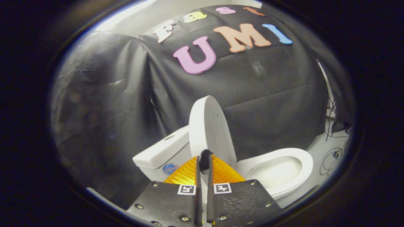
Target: Open the toilet lid.
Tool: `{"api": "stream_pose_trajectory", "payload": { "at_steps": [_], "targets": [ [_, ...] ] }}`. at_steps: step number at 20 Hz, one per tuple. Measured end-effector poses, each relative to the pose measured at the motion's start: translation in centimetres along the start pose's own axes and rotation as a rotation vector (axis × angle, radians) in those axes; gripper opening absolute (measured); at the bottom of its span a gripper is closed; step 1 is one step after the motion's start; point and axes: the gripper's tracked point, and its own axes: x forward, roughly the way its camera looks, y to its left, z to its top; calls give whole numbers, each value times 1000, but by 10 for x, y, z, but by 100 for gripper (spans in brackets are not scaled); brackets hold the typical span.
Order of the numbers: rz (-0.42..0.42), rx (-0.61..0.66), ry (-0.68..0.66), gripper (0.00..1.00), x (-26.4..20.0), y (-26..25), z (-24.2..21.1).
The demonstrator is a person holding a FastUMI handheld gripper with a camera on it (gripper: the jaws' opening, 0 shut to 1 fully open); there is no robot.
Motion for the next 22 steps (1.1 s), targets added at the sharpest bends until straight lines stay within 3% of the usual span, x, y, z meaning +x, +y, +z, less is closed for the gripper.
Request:
{"api": "stream_pose_trajectory", "payload": {
  "at_steps": [20,22],
  "targets": [
    [85,2,20,6,2,18,-12],
    [96,25,20,9,0,16,-11]
  ]
}}
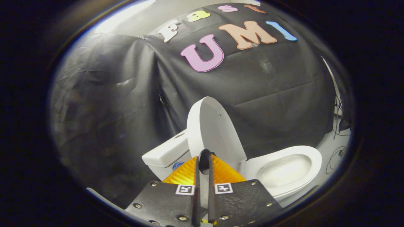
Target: Open the toilet lid.
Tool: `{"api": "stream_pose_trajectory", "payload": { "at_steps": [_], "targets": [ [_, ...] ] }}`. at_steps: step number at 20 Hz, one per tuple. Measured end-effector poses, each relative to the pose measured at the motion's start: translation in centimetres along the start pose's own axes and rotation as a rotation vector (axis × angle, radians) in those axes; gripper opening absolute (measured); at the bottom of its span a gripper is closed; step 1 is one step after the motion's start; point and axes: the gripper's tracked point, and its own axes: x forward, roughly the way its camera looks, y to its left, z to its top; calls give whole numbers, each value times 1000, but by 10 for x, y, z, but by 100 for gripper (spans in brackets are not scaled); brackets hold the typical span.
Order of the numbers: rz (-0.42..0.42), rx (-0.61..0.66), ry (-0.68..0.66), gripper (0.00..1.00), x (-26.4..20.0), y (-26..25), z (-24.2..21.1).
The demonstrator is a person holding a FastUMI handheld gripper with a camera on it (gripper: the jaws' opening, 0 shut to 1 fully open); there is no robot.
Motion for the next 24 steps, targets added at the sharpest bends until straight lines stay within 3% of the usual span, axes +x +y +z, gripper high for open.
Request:
{"api": "stream_pose_trajectory", "payload": {
  "at_steps": [6,15,19,24],
  "targets": [
    [73,74,54,14,-10,-13,-10],
    [26,-90,94,27,-33,-45,-19],
    [13,-50,70,31,-37,-54,-4],
    [26,-34,80,57,-25,-46,-1]
  ]
}}
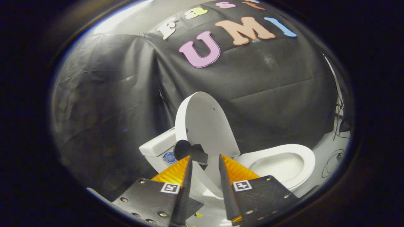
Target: Open the toilet lid.
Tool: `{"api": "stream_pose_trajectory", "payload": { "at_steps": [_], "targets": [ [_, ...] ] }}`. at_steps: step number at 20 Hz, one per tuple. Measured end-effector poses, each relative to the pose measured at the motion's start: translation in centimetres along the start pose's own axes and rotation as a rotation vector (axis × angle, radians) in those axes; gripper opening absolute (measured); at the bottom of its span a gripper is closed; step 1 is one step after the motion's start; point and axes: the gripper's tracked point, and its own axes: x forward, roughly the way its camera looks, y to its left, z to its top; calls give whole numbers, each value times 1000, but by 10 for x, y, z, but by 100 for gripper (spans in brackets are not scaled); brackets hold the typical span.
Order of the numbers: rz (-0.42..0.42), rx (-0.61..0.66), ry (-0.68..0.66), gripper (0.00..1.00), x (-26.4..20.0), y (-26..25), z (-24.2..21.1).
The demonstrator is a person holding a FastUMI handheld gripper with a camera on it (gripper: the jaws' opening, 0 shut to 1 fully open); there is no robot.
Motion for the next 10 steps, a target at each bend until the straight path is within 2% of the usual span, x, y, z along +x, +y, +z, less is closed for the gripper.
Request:
{"api": "stream_pose_trajectory", "payload": {
  "at_steps": [4,5,8,10],
  "targets": [
    [-37,-55,16,79,-5,-12,-4],
    [-48,-63,14,80,-8,-16,-1],
    [-77,-78,-13,93,-23,-29,10],
    [-100,-85,-26,93,-30,-39,16]
  ]
}}
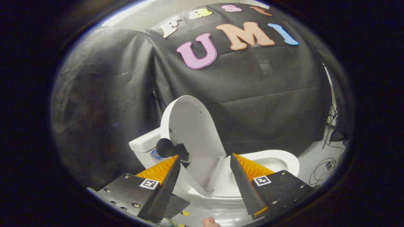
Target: Open the toilet lid.
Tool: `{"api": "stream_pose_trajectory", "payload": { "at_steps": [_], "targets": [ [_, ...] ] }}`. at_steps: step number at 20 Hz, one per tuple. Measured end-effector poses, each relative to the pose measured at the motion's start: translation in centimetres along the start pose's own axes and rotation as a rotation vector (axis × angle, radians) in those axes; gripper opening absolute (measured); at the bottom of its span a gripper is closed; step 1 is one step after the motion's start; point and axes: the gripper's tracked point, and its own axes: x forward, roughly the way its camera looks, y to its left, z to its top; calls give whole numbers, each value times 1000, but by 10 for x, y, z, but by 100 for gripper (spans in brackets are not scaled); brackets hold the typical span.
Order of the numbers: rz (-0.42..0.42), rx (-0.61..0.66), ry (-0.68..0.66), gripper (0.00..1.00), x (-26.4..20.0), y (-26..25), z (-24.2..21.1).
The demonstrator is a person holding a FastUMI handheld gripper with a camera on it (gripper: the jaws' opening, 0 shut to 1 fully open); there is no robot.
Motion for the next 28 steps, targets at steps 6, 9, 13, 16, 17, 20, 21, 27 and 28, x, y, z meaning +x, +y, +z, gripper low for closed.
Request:
{"api": "stream_pose_trajectory", "payload": {
  "at_steps": [6,9,13,16,17,20,21,27,28],
  "targets": [
    [-81,-4,-32,93,-22,-45,13],
    [-102,-16,-28,93,-32,-63,12],
    [-142,-81,-24,93,-46,-87,15],
    [-171,-131,-38,93,-56,-100,21],
    [-176,-152,-39,93,-58,-102,20],
    [-205,-219,-38,93,-68,-114,20],
    [-210,-235,-42,93,-70,-118,21],
    [-228,-240,-57,93,-89,-136,30],
    [-231,-236,-66,93,-92,-138,34]
  ]
}}
